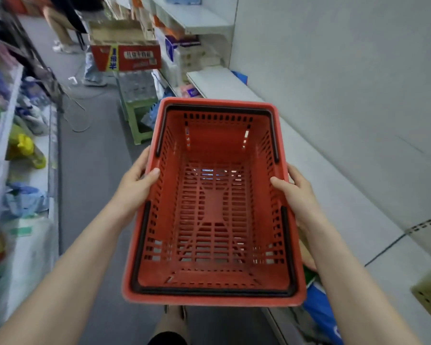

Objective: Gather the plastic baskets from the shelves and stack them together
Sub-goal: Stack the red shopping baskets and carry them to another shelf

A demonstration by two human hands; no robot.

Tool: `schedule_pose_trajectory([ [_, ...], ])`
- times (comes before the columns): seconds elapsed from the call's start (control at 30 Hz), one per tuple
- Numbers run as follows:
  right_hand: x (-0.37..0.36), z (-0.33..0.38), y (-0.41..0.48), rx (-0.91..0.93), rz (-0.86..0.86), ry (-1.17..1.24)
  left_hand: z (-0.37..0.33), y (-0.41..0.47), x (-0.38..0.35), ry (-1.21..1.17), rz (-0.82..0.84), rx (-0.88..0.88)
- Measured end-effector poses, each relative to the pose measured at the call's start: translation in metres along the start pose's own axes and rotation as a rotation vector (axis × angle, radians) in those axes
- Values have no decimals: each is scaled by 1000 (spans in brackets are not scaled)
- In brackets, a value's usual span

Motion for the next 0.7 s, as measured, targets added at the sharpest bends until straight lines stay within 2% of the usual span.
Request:
schedule_pose_trajectory([
  [0.37,-97,98,213,54,-70,54,-48,294,45,45,149,-60],
  [0.7,-117,160,442,112,-155,40,-90,519,21,116,235,-125],
])
Point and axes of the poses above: each hand's wrist, its own y-axis towards the middle knuckle, its own x-axis out of the back of the hand, z = x × y, the point moved 3 cm from there along y, towards the middle knuckle, and after that the axes turned 1 degree about -z, right-handed, at the moved point
